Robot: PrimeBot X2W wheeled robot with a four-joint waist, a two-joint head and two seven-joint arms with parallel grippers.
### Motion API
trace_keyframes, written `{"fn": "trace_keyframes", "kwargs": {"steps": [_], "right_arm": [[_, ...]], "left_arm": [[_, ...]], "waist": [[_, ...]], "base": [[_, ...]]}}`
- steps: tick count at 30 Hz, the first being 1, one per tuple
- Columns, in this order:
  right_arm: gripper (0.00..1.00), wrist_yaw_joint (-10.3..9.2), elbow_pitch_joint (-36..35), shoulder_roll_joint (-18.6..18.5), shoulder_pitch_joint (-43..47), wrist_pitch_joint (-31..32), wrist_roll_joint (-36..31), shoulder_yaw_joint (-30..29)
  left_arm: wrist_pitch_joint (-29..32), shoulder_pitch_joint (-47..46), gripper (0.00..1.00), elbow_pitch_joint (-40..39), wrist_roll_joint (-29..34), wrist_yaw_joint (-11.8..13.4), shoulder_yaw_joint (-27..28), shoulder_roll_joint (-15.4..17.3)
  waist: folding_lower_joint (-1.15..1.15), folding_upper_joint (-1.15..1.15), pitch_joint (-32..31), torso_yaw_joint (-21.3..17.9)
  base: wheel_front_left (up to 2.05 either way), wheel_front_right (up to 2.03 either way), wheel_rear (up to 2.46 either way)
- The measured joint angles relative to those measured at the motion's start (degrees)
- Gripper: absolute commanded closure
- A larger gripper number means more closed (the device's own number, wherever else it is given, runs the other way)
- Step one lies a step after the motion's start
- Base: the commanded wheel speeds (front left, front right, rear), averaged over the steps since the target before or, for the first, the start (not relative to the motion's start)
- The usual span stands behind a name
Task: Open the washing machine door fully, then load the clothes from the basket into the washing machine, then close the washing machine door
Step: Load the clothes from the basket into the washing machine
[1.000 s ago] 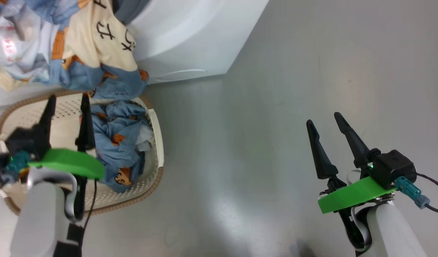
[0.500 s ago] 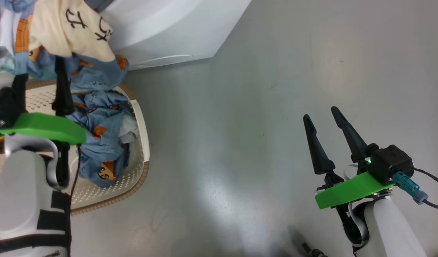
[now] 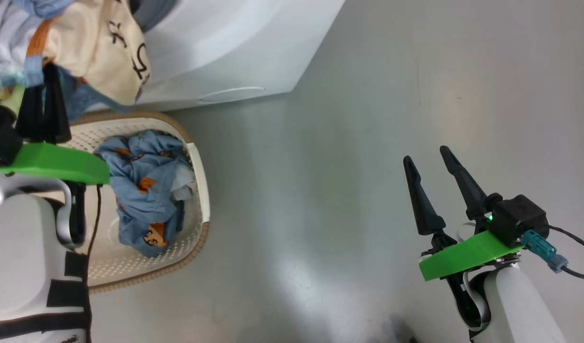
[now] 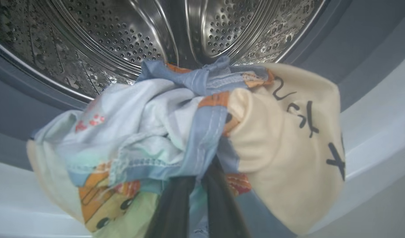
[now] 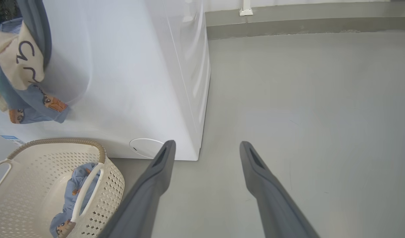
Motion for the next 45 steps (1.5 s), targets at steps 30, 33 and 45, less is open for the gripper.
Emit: {"fn": "trace_keyframes", "kwargs": {"steps": [30, 33, 45], "right_arm": [[0.00, 0.00, 0.3, 0.1, -0.1, 0.0, 2.6, 1.4], [0.00, 0.00, 0.2, 0.1, -0.5, 0.0, 3.1, 1.8], [0.00, 0.00, 0.2, 0.2, -1.2, 0.0, 4.2, 2.8]], "left_arm": [[6.2, -28.7, 1.00, 15.1, 3.1, 0.0, -4.1, 6.9], [6.3, -31.0, 1.00, 17.0, 3.2, 0.0, -4.5, 7.0], [4.7, -39.6, 1.00, 22.5, 3.7, 0.1, -6.1, 9.3]], "waist": [[0.00, 0.00, 2.5, -2.1], [0.00, 0.00, 3.3, -2.5], [0.00, 0.00, 8.6, -4.3]], "base": [[0.00, 0.00, 0.00], [0.00, 0.00, 0.00], [0.00, 0.00, 0.00]]}}
